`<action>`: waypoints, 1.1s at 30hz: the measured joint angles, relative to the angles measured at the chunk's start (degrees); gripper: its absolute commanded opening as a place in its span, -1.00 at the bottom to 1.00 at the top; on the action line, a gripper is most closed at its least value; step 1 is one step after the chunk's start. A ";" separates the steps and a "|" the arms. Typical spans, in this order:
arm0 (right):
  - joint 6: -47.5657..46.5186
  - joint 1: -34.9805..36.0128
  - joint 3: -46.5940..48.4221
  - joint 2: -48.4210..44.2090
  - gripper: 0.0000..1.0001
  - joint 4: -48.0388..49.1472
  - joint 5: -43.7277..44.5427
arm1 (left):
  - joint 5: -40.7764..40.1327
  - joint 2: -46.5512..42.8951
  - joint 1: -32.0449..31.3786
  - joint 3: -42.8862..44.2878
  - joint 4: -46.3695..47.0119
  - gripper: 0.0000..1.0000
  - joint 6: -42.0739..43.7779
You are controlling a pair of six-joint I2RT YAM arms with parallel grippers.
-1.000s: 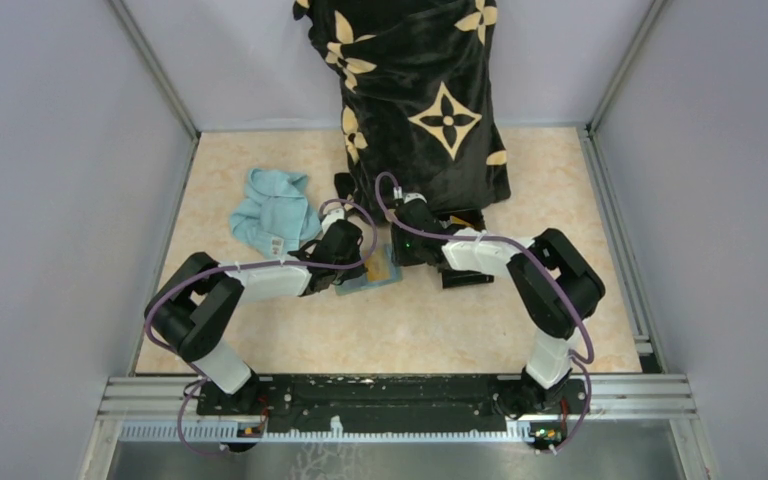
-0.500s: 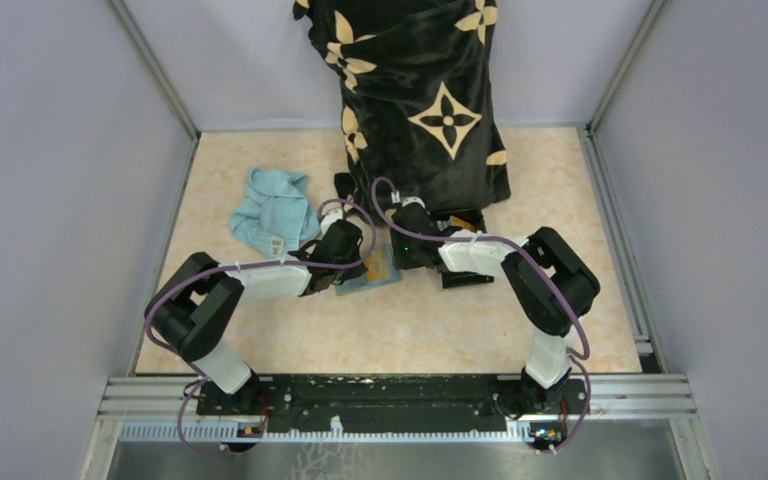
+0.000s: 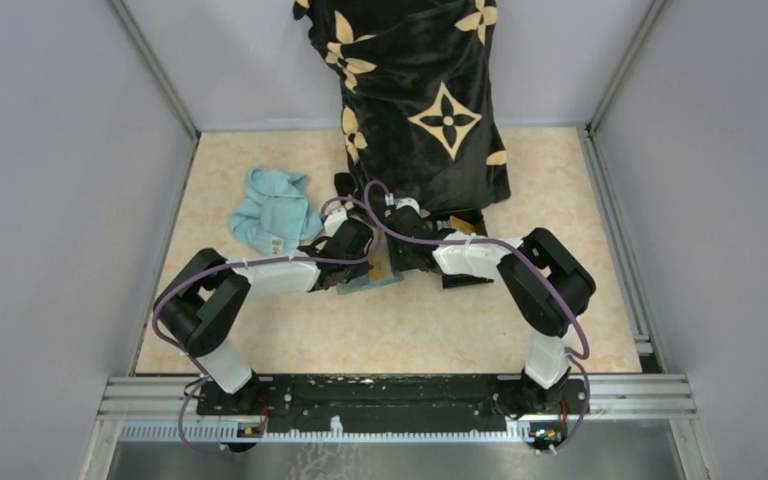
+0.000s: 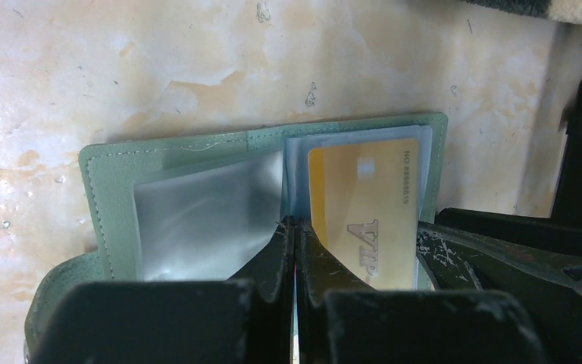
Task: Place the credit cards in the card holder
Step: Insert the credit card into the card holder.
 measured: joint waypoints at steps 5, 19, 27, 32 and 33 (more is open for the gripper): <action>0.09 0.15 0.17 0.02 -0.43 -0.37 0.55 | -2.01 0.52 -0.94 1.09 -1.68 -1.00 -1.22; -0.07 0.59 0.33 -0.02 -0.36 -0.85 1.79 | -4.87 -0.09 -2.40 1.38 -4.13 -0.79 -2.95; -1.40 1.11 1.57 -0.35 -0.23 -4.04 2.43 | -5.62 -2.45 -3.23 0.55 -7.56 -0.50 -2.73; -2.32 1.27 2.23 -2.49 -0.17 -6.05 3.04 | -6.58 -4.11 -3.28 -0.37 -7.87 -0.29 -2.54; -2.64 1.27 2.23 -3.58 -0.16 -6.49 3.41 | -6.80 -4.48 -3.28 -0.66 -7.87 -0.23 -2.51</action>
